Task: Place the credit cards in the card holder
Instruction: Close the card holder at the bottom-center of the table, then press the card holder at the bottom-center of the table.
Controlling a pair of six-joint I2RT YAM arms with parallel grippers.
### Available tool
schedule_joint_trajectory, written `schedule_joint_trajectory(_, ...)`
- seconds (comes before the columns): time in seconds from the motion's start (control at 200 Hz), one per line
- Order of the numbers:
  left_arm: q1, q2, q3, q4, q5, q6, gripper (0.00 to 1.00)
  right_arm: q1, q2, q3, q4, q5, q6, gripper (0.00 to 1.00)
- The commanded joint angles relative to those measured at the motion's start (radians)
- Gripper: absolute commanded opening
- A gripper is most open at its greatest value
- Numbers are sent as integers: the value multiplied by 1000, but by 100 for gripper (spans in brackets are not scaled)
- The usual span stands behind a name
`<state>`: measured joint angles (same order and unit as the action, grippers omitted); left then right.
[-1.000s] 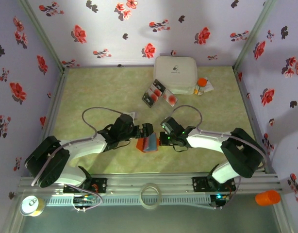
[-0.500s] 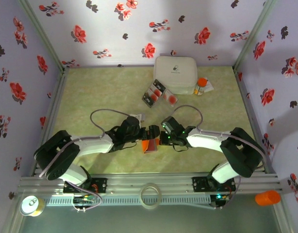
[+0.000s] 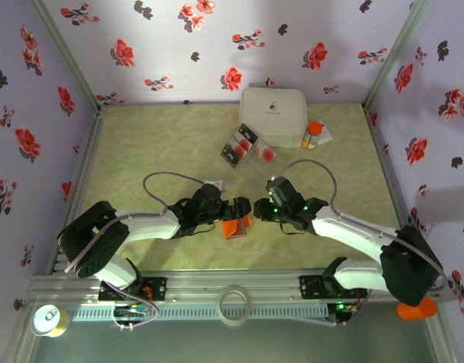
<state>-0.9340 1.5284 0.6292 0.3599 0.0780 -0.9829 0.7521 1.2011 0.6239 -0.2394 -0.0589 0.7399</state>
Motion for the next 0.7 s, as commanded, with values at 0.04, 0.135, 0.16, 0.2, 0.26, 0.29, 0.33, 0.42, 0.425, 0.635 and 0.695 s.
schedule_joint_trajectory(0.04, -13, -68, 49, -117, -27, -4, 100, -13, -60, -23, -80, 27, -16, 33)
schedule_joint_trajectory(0.135, -29, -109, 51, -179, -30, -5, 100, -22, -86, -28, -88, 28, -16, 32)
schedule_joint_trajectory(0.16, -35, -120, 51, -193, -31, -7, 100, -22, -89, -28, -89, 28, -16, 32)
schedule_joint_trajectory(0.2, -46, -131, 49, -211, -37, -10, 100, -25, -93, -29, -88, 27, -16, 32)
schedule_joint_trajectory(0.26, -66, -140, 44, -215, -43, -18, 100, -26, -93, -30, -86, 25, -16, 32)
schedule_joint_trajectory(0.29, -75, -140, 42, -209, -45, -25, 100, -26, -93, -31, -85, 25, -16, 32)
schedule_joint_trajectory(0.33, -90, -135, 40, -195, -47, -34, 100, -27, -92, -32, -83, 24, -16, 32)
schedule_joint_trajectory(0.42, -118, -111, 49, -163, -53, -43, 100, -28, -92, -36, -80, 21, -13, 32)
schedule_joint_trajectory(0.425, -120, -109, 50, -161, -53, -43, 100, -28, -92, -36, -81, 21, -13, 32)
schedule_joint_trajectory(0.635, -153, 9, 78, -88, -61, -61, 100, -28, -100, -51, -81, 22, -4, 31)
schedule_joint_trajectory(0.695, -157, 35, 66, -65, -73, -72, 100, -28, -110, -57, -80, 23, 0, 32)
